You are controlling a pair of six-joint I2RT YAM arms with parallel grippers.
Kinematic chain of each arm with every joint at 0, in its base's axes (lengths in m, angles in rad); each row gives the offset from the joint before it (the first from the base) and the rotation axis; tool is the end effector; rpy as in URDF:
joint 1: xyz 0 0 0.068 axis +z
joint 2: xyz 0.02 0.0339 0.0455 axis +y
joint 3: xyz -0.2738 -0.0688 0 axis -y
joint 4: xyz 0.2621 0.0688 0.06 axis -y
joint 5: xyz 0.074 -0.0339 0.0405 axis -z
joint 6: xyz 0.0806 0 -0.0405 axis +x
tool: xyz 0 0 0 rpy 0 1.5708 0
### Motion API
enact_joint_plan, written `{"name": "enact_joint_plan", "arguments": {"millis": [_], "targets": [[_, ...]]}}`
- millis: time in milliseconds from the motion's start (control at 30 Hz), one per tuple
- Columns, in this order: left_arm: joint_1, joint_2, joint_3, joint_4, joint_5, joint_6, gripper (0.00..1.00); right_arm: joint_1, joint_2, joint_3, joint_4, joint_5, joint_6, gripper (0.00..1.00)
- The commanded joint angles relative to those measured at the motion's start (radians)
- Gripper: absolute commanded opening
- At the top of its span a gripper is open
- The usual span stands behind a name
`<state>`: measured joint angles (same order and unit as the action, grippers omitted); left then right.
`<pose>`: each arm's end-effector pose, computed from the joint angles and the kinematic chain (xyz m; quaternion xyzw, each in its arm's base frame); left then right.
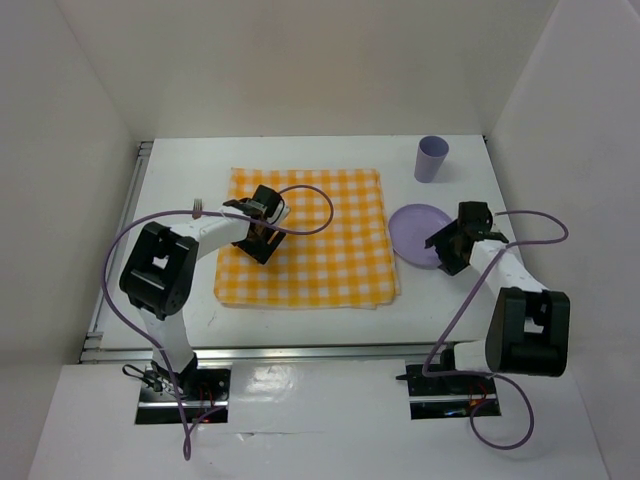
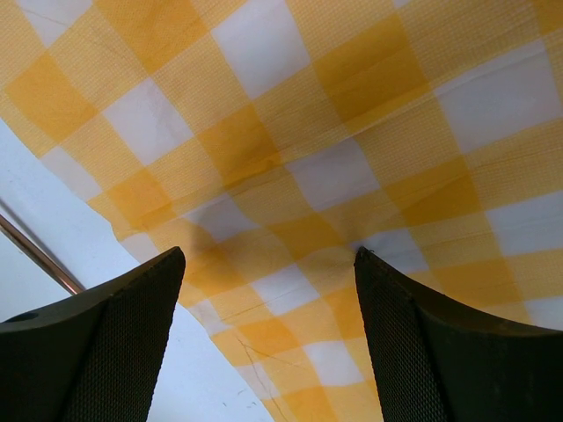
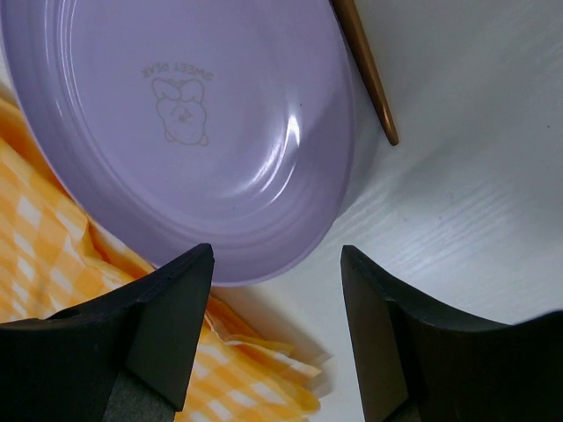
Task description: Set the dinner table for one person
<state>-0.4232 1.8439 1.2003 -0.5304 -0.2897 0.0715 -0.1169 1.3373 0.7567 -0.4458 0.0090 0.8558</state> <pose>0.3723 -0.1424 0.1284 0.2099 0.9476 0.1052 0.2168 0.2867 -0.0344 0.1540 0.4513 0.8509 0.0930 0.2523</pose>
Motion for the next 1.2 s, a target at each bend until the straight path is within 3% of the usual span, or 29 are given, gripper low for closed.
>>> {"name": "enact_joint_plan", "arguments": {"millis": [0,333,467,500,600,633,833,1000,1167], "targets": [[0.004,0.006,-0.015,-0.022,0.052,-0.033,0.85,-0.003,0.058,0.001,0.061,0.040,0.040,0.68],[0.004,-0.015,-0.005,-0.034,0.052,-0.033,0.85,-0.003,0.207,0.020,0.133,0.040,0.120,0.64],[0.004,-0.015,-0.005,-0.043,0.052,-0.033,0.85,-0.012,0.232,0.041,0.133,0.060,0.132,0.43],[0.004,-0.015,-0.005,-0.043,0.052,-0.033,0.85,-0.012,0.244,0.041,0.121,0.060,0.141,0.30],[0.004,-0.025,0.004,-0.043,0.052,-0.033,0.85,-0.012,0.244,0.041,0.121,0.084,0.141,0.11],[0.004,-0.034,0.004,-0.043,0.052,-0.033,0.85,-0.012,0.234,0.041,0.111,0.094,0.141,0.00],[0.004,-0.043,0.013,-0.062,0.072,-0.033,0.85,-0.012,0.107,0.050,0.064,0.140,0.141,0.00],[0.004,-0.043,0.033,-0.072,0.072,-0.033,0.85,-0.012,-0.130,0.039,0.075,0.207,0.132,0.00],[0.004,-0.052,0.054,-0.082,0.081,-0.033,0.85,-0.012,-0.196,0.180,0.041,0.189,0.016,0.00]]}}
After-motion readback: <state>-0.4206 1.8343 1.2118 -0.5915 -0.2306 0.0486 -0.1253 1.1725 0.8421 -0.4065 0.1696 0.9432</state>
